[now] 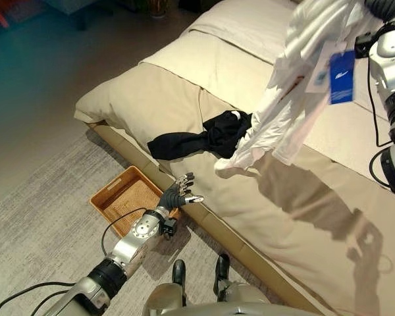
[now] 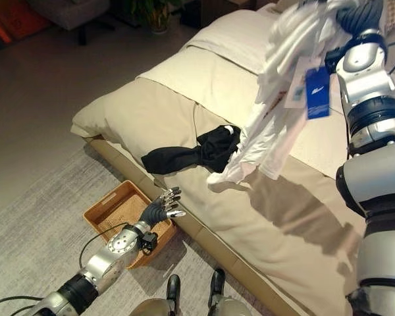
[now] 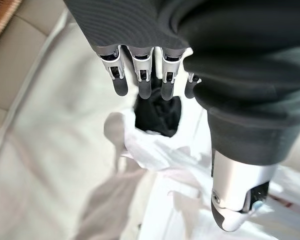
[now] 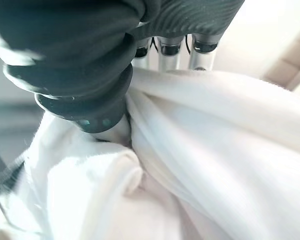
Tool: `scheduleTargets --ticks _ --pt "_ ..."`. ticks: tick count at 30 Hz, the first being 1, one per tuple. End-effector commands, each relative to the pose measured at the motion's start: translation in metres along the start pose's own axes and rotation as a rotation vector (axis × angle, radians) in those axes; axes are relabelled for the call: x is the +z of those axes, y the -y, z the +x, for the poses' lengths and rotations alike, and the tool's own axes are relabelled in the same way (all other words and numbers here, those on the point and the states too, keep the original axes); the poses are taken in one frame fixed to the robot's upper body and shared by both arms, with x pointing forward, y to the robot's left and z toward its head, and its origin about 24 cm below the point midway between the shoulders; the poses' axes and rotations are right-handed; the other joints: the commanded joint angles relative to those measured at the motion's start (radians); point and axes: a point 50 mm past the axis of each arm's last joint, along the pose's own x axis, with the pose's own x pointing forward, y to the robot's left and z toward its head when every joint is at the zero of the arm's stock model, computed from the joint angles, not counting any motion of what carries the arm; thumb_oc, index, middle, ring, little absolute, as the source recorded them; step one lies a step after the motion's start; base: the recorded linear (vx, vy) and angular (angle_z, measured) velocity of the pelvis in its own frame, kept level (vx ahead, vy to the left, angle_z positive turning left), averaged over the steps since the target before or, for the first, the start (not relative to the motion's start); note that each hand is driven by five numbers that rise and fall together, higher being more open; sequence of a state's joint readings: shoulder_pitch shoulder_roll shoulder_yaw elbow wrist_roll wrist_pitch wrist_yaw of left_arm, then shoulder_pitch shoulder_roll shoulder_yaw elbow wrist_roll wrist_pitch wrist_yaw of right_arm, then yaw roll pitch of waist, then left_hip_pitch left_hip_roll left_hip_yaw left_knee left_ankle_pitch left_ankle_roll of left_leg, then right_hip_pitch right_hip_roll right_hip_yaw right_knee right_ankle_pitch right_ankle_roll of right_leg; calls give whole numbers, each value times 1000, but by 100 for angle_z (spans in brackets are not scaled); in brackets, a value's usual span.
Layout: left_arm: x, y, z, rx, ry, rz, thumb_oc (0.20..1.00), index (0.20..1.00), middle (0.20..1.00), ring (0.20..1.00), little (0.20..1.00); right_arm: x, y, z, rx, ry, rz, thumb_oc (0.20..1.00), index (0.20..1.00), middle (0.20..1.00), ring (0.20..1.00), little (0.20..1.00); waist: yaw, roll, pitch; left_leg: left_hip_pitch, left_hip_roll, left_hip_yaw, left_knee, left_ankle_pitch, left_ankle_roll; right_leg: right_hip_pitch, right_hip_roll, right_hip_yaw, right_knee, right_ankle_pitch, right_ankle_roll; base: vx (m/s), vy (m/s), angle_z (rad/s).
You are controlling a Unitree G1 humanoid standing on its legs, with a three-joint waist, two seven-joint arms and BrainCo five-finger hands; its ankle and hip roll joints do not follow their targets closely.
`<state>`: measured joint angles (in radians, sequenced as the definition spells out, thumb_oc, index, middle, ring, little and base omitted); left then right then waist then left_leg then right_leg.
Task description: Pick up clothes into the bucket
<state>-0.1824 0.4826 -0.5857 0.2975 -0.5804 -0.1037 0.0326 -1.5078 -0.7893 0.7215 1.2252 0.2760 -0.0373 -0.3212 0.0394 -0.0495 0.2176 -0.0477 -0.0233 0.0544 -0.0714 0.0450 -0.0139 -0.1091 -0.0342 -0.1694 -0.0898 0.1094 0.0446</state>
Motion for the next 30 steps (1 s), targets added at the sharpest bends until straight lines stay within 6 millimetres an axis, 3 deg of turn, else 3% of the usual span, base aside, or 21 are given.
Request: scheduleTargets --ticks 1,4,5,6,7,16,30 --pt "15 -8 -6 9 102 14 1000 1000 1000 1000 1000 34 32 9 -45 144 -86 1000 1000 1000 1000 1000 -14 -37 -7 -39 51 25 51 -18 -44 13 -69 5 30 -10 103 -43 -1 -7" --pt "7 -13 -10 36 78 12 1000 1000 1000 1000 1000 35 21 8 0 144 -102 1000 1000 1000 1000 1000 -16 -30 -1 -42 51 31 50 -16 -46 5 -69 9 29 -7 102 -27 -2 -10" --pt "6 -13 -11 41 76 7 1000 1000 1000 1000 1000 36 18 8 14 147 -109 827 827 827 827 827 -17 -28 0 -43 51 32 50 -15 -47 3 -69 9 29 -7 102 -14 -3 -15" --pt "4 -14 -13 44 70 0 1000 1000 1000 1000 1000 37 16 8 25 148 -113 288 288 288 288 288 -17 -27 1 -43 52 33 51 -15 -47 2 -69 10 29 -7 102 -6 -5 -14" --pt "3 -14 -14 48 65 -3 1000 1000 1000 1000 1000 38 13 7 45 159 -128 200 200 200 200 200 -17 -27 2 -43 53 34 50 -14 -48 2 -69 12 28 -7 102 -1 -6 -10" --pt "-1 -11 -12 55 61 -22 1000 1000 1000 1000 1000 53 10 7 67 200 -109 200 200 200 200 200 -21 -32 3 -45 55 28 47 -11 -51 2 -64 11 23 -8 99 0 -1 0" --pt "0 -9 -8 54 65 -25 1000 1000 1000 1000 1000 61 29 11 1 200 6 200 200 200 200 200 -21 -47 13 -51 58 11 46 -10 -52 2 -65 -3 27 -11 98 0 0 0"
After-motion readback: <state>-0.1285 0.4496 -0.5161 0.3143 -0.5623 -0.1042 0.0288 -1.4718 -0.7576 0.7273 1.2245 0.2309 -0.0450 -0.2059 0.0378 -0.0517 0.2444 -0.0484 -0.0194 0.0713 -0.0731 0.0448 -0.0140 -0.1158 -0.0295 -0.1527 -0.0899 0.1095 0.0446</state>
